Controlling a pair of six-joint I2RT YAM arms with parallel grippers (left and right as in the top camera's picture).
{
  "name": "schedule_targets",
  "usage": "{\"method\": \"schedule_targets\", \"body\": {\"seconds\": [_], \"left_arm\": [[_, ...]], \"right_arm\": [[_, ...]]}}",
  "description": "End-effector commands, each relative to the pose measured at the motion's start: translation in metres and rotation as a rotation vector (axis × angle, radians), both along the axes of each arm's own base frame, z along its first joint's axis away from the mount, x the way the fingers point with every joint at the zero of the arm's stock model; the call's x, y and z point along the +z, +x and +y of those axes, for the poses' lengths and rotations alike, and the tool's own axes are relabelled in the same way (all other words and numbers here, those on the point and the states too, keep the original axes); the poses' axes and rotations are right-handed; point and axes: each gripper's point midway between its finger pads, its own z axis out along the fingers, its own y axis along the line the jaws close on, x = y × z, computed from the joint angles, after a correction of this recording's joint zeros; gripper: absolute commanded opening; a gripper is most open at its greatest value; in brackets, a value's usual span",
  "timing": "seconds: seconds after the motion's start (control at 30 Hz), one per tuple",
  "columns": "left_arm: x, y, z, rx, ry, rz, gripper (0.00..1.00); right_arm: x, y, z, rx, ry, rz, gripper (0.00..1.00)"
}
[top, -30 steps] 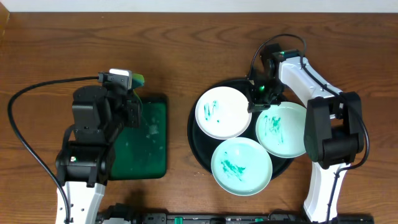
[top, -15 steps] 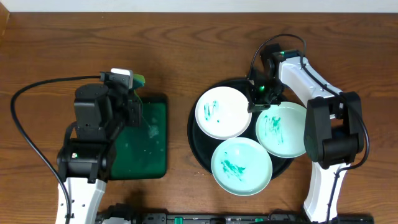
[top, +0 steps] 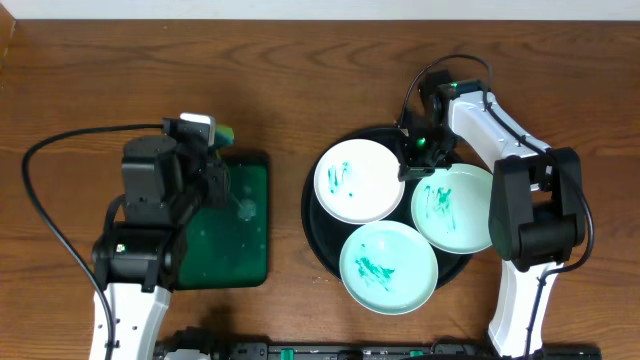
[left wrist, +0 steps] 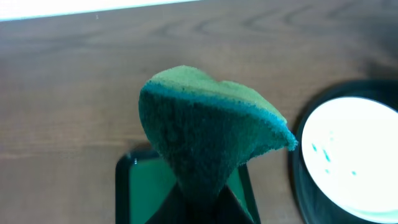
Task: Clean dirty plates on tray and stack at the side
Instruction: 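Lift the sponge with the left gripper above the green tray, then carry the sponge with the left gripper onto the top plate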
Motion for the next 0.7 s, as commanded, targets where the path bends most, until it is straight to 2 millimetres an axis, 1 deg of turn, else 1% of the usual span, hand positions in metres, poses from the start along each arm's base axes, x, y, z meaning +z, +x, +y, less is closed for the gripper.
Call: {"method": "schedule_targets", "body": {"seconds": [0.0,0.23,0.27,0.33,0.4,0.5,0.6,0.67], "left_arm": [[-0.016,-0.001,0.012,0.122,-0.023,0.089,0.07],[-0.091,-0.016,0.013,0.271,-0.102,0.426,0.07],[-0.098,-0.016,0.012,0.279,-0.109,0.456,0.07],[-0.111,-0.017,0.002,0.255,-0.151,0.515,0.07],[-0.116,-0.015,-0.007,0.228,-0.190,0.542,0.07],[-0.118,-0.014,-0.021,0.180,-0.253,0.563,0.07],[-0.116,-0.012,-0.031,0.141,-0.303,0.563,0.07],[-0.109,-0.008,-0.045,0.085,-0.370,0.548,0.07]], "right_arm": [[0.000,0.002,0.002,0.010,0.017,0.000,0.01],[0.000,0.002,0.002,0.011,0.017,0.001,0.01],[0.000,0.002,0.002,0.010,0.017,0.001,0.01],[0.000,0.001,0.002,0.010,0.017,0.002,0.01],[0.000,0.001,0.002,0.010,0.017,0.001,0.01],[-0.001,0.002,0.002,0.011,0.017,0.000,0.01],[-0.001,0.002,0.002,0.010,0.018,-0.002,0.01],[-0.001,0.002,0.002,0.011,0.017,-0.002,0.01]]}}
